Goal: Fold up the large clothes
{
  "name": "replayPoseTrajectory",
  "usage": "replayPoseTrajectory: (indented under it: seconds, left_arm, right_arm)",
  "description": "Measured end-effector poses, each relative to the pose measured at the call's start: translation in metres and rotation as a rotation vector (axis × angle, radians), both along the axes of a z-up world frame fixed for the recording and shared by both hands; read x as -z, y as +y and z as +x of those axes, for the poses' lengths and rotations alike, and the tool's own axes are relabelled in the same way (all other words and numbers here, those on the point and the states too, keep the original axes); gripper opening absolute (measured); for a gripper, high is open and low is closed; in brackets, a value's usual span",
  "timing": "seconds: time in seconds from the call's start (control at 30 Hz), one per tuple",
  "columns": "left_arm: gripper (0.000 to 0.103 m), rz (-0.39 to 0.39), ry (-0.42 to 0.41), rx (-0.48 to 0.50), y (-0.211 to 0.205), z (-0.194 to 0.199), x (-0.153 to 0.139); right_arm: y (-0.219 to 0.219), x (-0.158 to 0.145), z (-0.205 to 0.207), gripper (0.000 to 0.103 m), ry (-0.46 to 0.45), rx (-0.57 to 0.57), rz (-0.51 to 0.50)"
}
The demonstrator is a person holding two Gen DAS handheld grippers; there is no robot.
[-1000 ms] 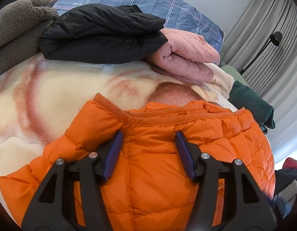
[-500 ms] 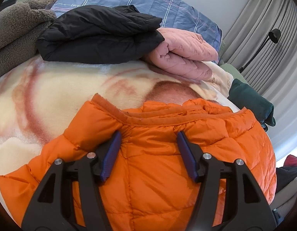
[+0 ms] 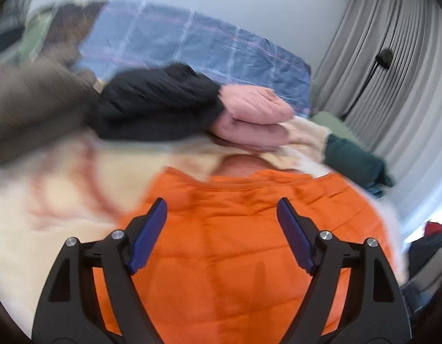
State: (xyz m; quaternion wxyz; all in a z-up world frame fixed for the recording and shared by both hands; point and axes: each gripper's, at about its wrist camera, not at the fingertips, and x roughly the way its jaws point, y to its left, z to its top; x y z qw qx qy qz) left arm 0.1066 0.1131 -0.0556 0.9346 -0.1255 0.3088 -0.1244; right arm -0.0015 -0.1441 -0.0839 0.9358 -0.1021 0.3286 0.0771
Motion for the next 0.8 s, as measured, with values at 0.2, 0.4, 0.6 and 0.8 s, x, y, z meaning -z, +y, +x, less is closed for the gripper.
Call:
replayPoseTrajectory:
  seconds: [0.2, 0.4, 0.6, 0.8]
  left_arm:
    - [0.081, 0.136, -0.026, -0.061, 0.015, -0.033, -0.003]
    - [0.085, 0.176, -0.036, -0.051, 0.016, -0.053, -0.002]
    - [0.085, 0.186, -0.005, -0.057, 0.018, -0.054, 0.008]
    - [0.085, 0.185, 0.01, -0.071, 0.019, -0.054, 0.014]
  right_arm:
    - [-0.005, -0.012, 0.006, 0.078, -0.055, 0.031, -0.01]
    - [-0.013, -0.016, 0.018, 0.078, -0.028, 0.065, 0.046]
    - [-0.014, -0.012, 0.02, 0.079, -0.008, 0.081, 0.043]
    - [-0.019, -0.016, 0.026, 0.079, -0.004, 0.091, 0.061]
